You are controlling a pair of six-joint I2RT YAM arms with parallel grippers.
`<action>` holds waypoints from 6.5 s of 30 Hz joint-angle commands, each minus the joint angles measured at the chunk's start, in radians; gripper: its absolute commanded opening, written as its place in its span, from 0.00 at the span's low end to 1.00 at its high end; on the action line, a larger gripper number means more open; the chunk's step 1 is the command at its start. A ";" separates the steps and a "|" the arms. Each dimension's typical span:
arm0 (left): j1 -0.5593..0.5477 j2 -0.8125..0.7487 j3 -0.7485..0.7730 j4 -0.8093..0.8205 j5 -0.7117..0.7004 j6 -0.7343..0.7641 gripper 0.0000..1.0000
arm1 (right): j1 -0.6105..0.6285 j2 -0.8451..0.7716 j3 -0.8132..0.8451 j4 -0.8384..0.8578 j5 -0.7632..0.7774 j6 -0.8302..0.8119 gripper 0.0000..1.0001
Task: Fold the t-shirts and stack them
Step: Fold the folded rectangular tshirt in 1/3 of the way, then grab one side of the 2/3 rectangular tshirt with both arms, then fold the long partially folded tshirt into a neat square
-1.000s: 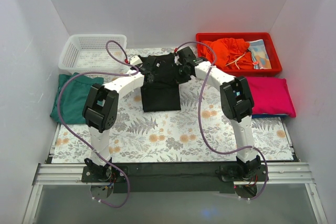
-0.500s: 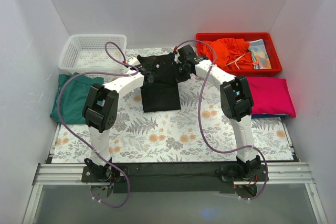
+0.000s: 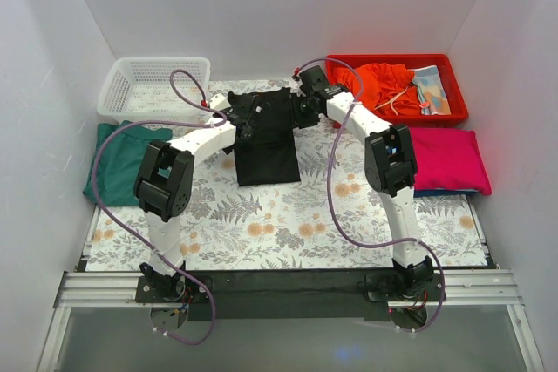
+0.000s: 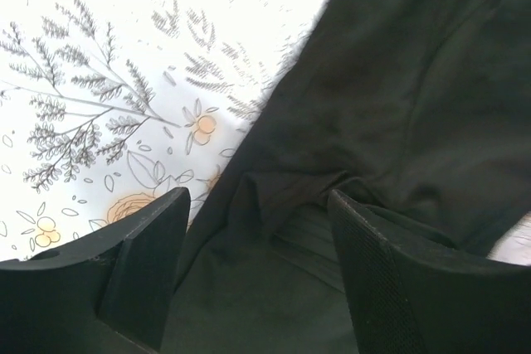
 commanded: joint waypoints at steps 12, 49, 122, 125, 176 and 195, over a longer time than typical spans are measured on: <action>0.002 -0.237 -0.266 0.145 0.271 0.110 0.59 | -0.010 -0.257 -0.335 0.044 -0.051 -0.021 0.44; 0.079 0.065 0.096 0.125 0.111 0.085 0.57 | -0.004 0.125 0.206 0.024 -0.081 0.071 0.40; 0.134 -0.379 -0.769 0.427 0.716 0.258 0.34 | 0.028 -0.318 -0.858 0.394 -0.413 -0.001 0.12; 0.135 -0.391 -0.786 0.425 0.723 0.258 0.22 | 0.028 -0.335 -0.881 0.394 -0.410 -0.008 0.11; 0.095 -0.922 -0.570 -0.135 0.418 0.123 0.00 | 0.089 -0.814 -0.765 0.211 -0.267 0.018 0.01; 0.163 -0.322 -0.274 0.100 0.381 0.264 0.00 | 0.065 -0.352 -0.363 0.179 -0.101 -0.017 0.01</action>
